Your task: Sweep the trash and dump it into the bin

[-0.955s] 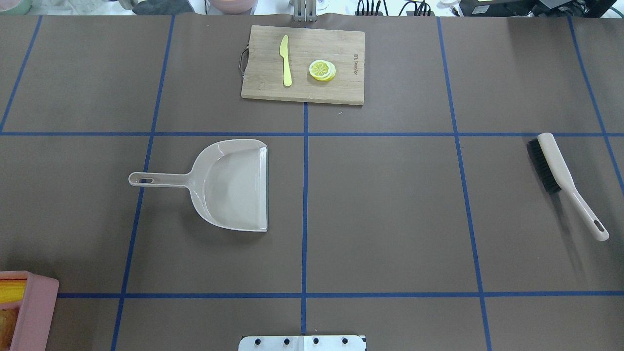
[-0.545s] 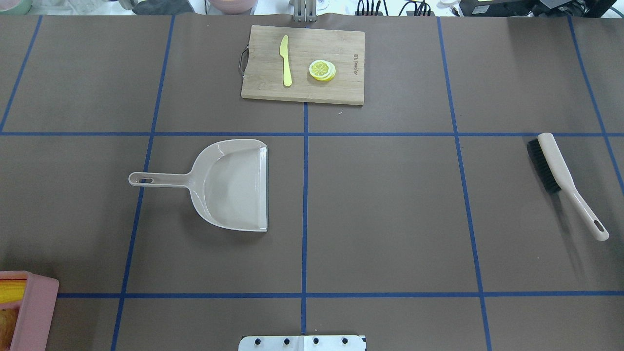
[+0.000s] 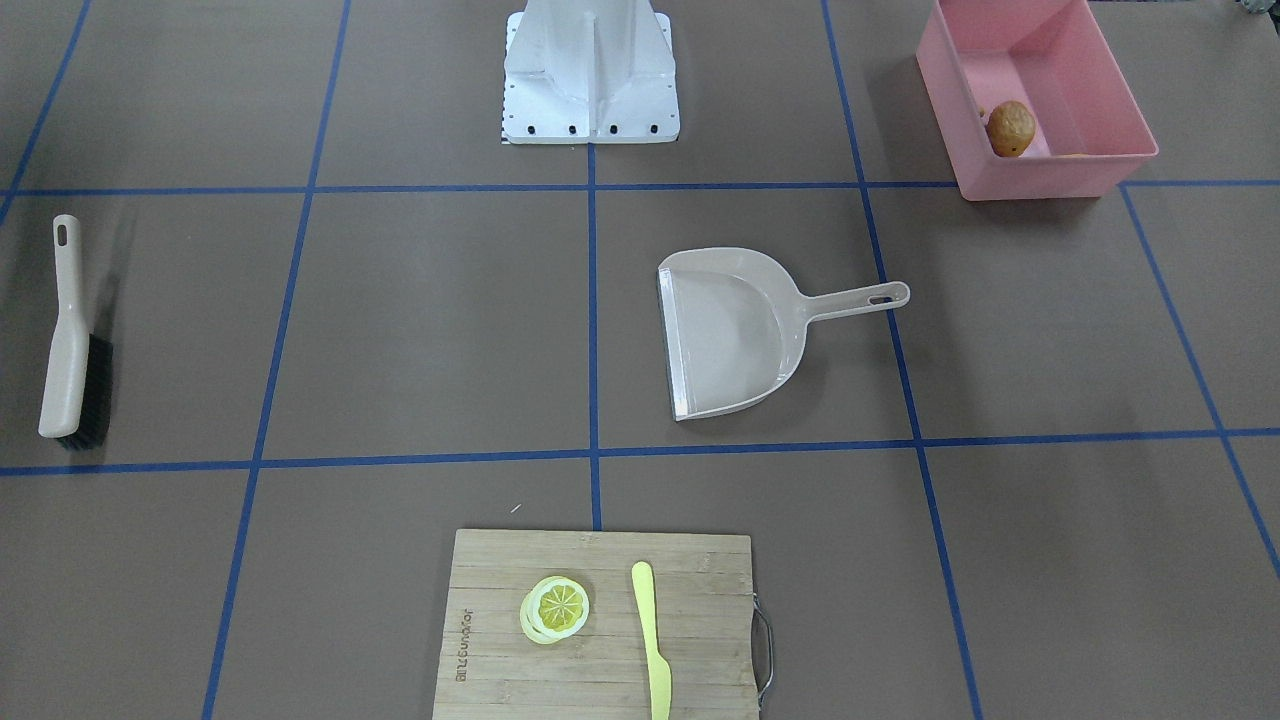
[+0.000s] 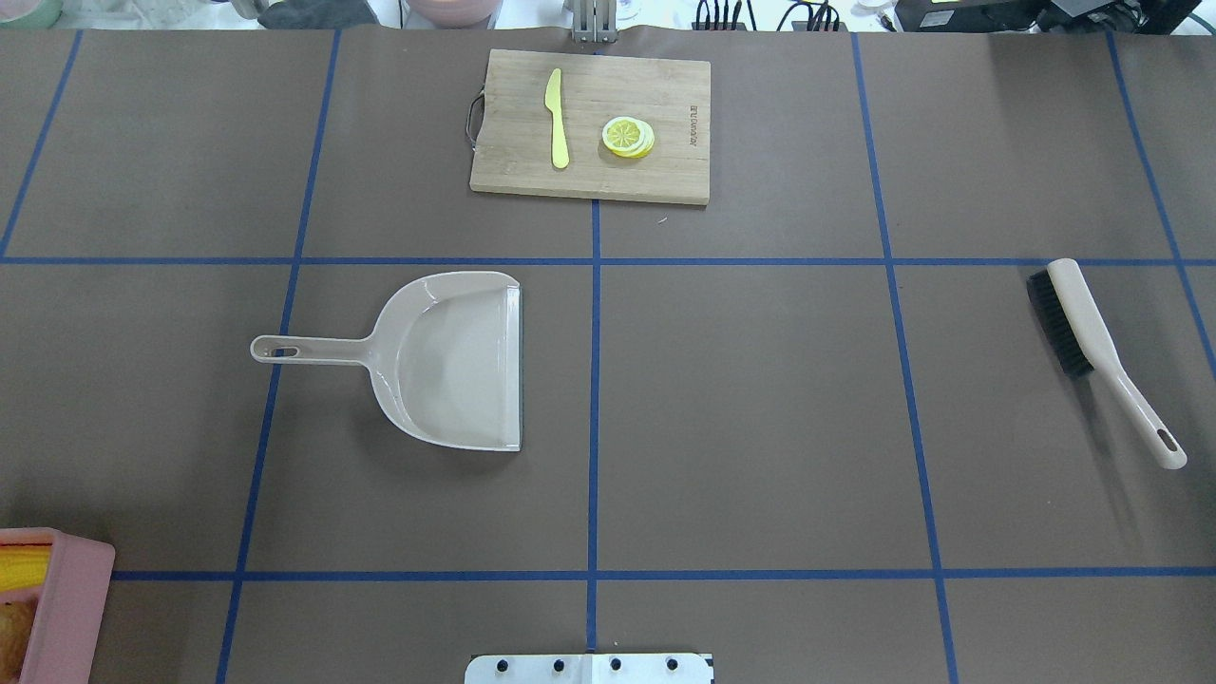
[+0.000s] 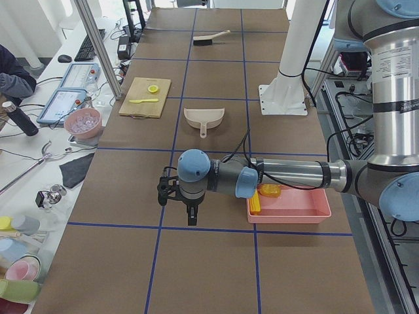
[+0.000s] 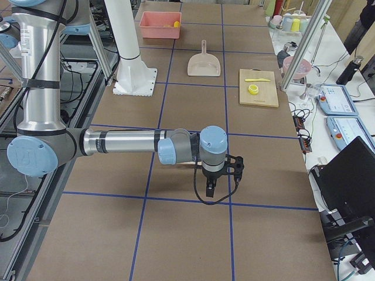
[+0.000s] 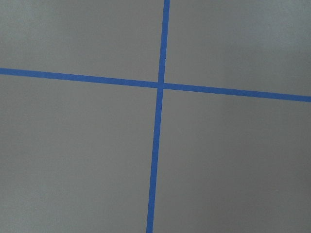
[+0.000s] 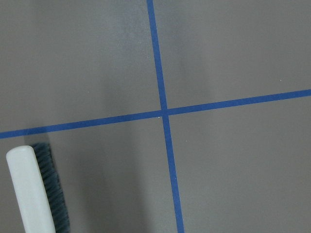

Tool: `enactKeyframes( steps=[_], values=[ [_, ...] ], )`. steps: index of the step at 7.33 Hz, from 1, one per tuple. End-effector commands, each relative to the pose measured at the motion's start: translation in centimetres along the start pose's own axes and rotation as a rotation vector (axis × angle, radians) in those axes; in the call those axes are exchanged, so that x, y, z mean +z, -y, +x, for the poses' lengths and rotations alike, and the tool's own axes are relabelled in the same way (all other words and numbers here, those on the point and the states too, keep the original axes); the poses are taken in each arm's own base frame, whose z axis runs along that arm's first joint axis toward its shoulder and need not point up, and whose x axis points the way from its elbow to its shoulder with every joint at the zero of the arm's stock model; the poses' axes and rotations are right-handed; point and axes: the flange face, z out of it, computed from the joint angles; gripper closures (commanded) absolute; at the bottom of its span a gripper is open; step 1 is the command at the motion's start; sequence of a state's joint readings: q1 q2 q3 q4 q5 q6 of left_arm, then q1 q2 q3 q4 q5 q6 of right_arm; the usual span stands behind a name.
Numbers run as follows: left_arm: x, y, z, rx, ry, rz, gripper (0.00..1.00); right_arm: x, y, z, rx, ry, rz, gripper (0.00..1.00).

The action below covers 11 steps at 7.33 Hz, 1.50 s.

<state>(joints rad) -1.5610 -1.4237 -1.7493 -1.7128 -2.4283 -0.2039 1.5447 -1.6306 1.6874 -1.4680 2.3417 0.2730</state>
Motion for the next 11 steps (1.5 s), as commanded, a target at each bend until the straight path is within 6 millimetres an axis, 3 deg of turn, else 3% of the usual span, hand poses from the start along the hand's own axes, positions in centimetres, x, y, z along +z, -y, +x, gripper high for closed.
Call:
enactKeyframes(
  steps=[1,5,7,9,11],
  values=[
    [-0.4,-0.2,0.2,0.002,-0.004,0.006,0.02,0.0,0.0,0.0,0.000,-0.001,0.000,0.00],
    [-1.1,-1.1,0.8,0.010,0.004,0.016,0.02,0.0,0.0,0.0,-0.001,-0.002,0.002,0.00],
    [-1.4,-0.5,1.6,0.018,0.003,0.023,0.02,0.0,0.0,0.0,-0.001,-0.002,0.002,0.00],
    [-1.9,-1.9,1.5,0.015,-0.007,0.025,0.02,0.0,0.0,0.0,0.000,-0.002,0.001,0.00],
    [-1.8,-2.2,1.3,0.011,0.002,0.024,0.02,-0.1,0.0,-0.1,-0.004,-0.001,0.005,0.00]
  ],
)
